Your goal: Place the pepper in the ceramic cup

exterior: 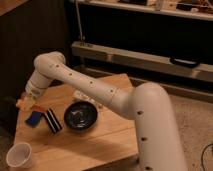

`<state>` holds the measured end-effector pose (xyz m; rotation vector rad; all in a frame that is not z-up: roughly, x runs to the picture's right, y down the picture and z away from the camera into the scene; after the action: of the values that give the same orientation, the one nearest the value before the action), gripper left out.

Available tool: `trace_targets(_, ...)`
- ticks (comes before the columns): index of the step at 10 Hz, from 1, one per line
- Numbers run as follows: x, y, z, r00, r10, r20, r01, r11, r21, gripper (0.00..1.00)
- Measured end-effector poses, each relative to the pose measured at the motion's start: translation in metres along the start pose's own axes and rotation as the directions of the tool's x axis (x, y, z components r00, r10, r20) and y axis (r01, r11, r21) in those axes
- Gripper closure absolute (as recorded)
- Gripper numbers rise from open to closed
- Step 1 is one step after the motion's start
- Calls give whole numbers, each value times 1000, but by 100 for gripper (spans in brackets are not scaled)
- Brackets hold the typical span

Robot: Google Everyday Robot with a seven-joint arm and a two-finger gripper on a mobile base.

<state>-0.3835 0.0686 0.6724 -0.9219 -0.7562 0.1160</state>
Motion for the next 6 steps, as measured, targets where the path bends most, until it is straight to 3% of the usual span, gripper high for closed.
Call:
trace_targets(1,-6,10,12,999,-48,17,49,998,-50,100)
trace_targets(2,-8,22,19,995,-99,33,102,992,-77,100)
trace_targets(6,1,41,15,988,-144,55,149,985,-86,100)
